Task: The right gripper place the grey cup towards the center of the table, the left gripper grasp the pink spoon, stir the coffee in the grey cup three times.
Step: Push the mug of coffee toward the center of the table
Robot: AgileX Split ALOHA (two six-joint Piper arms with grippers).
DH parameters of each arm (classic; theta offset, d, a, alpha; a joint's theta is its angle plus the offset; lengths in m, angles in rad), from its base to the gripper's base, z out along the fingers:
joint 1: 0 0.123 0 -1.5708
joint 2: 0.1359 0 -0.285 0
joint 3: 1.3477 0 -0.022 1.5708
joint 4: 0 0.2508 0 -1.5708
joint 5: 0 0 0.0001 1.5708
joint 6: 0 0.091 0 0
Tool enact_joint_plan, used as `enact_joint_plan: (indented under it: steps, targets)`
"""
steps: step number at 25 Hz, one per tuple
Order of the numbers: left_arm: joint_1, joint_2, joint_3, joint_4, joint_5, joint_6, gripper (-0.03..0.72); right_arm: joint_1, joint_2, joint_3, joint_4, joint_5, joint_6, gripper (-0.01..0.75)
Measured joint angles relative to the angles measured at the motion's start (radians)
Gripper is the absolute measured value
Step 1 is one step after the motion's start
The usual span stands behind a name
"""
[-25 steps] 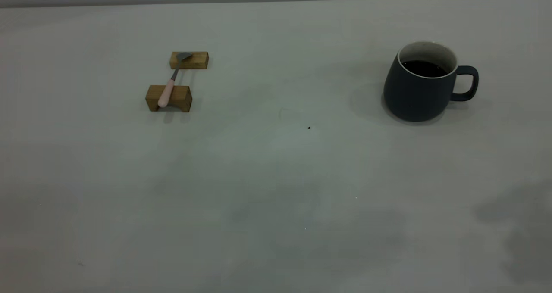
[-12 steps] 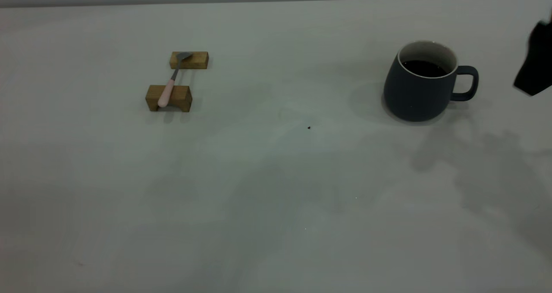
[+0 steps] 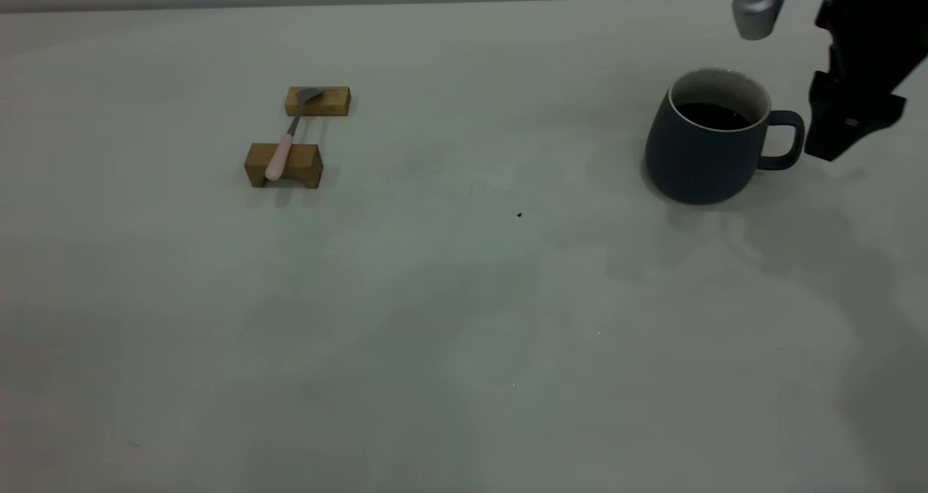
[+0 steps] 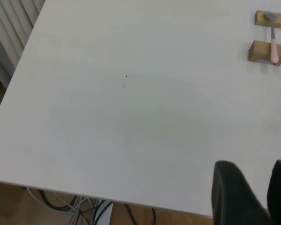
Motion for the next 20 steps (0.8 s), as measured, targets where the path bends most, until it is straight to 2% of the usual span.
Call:
enact_joint_plan:
  steps: [8, 14, 17, 20]
  targets:
    - [0.0, 0.0, 0.0, 0.0, 0.0, 0.0, 0.262, 0.0, 0.159, -0.161, -0.057, 0.029, -0.014, 0.68]
    - [0.0, 0.0, 0.0, 0.0, 0.0, 0.0, 0.262, 0.0, 0.206, -0.201, -0.056, 0.036, -0.036, 0.665]
    - [0.0, 0.0, 0.0, 0.0, 0.0, 0.0, 0.262, 0.0, 0.207, -0.201, -0.04, 0.038, -0.037, 0.608]
    - [0.0, 0.0, 0.0, 0.0, 0.0, 0.0, 0.262, 0.0, 0.207, -0.201, -0.002, 0.038, -0.042, 0.498]
